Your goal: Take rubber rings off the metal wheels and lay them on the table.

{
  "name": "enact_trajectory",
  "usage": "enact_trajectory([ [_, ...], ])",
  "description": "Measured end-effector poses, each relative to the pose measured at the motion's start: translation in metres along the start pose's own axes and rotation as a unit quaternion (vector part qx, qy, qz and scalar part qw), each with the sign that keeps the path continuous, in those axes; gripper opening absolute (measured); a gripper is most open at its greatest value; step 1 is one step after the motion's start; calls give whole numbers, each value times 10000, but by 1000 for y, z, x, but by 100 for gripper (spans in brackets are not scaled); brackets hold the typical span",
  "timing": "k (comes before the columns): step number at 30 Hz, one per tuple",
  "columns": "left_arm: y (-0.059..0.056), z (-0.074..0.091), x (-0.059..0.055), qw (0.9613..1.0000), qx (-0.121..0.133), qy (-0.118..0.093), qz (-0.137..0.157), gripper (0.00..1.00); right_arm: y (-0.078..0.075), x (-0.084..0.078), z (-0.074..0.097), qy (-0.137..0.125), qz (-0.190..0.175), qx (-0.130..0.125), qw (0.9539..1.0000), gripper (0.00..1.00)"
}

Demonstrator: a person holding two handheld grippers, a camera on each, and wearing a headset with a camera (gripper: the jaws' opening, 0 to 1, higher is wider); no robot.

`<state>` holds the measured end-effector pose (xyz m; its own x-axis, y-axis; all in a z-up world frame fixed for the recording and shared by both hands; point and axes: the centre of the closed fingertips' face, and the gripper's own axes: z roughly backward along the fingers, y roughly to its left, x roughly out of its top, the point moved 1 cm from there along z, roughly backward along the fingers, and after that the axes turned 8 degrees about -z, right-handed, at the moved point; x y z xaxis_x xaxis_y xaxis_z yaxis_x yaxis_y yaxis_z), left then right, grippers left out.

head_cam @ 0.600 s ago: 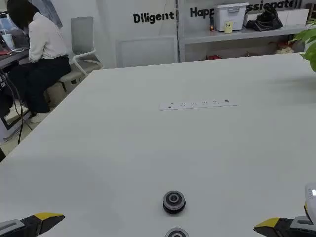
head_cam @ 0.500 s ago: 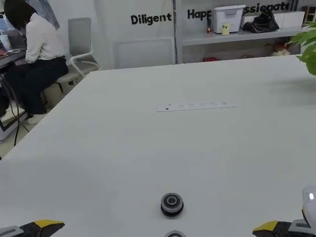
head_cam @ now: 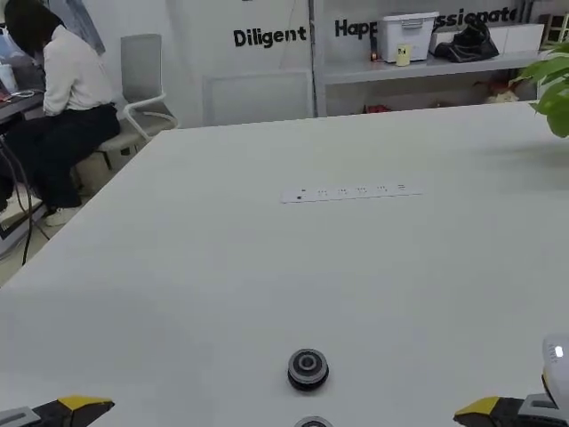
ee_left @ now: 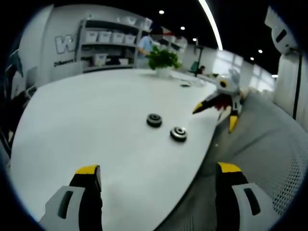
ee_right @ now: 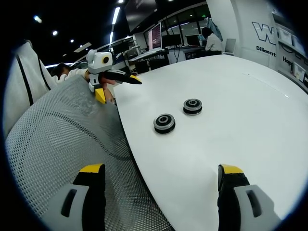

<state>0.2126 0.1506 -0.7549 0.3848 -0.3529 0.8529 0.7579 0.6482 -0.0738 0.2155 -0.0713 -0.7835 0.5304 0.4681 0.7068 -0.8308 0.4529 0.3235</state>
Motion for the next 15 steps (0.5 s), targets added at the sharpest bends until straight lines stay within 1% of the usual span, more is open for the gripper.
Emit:
enact_trajectory([
  [15,0,0,0,10000,6,-20,0,100,-2,1,1,-62,-43,-45,10000,94],
])
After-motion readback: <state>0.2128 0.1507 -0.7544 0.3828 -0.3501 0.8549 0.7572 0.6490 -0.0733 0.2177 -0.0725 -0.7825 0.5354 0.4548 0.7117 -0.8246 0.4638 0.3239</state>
